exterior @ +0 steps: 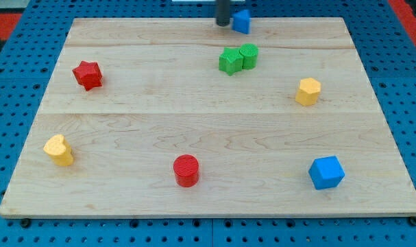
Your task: Push the blue triangle towards the top right of the board
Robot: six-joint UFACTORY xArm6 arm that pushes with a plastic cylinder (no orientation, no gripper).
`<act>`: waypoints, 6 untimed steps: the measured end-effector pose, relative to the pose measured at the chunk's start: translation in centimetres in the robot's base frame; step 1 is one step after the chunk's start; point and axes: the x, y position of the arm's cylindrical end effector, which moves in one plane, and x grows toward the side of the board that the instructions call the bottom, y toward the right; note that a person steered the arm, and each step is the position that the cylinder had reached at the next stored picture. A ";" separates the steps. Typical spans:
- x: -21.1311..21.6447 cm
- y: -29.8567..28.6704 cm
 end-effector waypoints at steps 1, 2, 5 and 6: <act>-0.4 -4.5; -1.1 -9.3; -1.4 -0.8; -1.3 2.5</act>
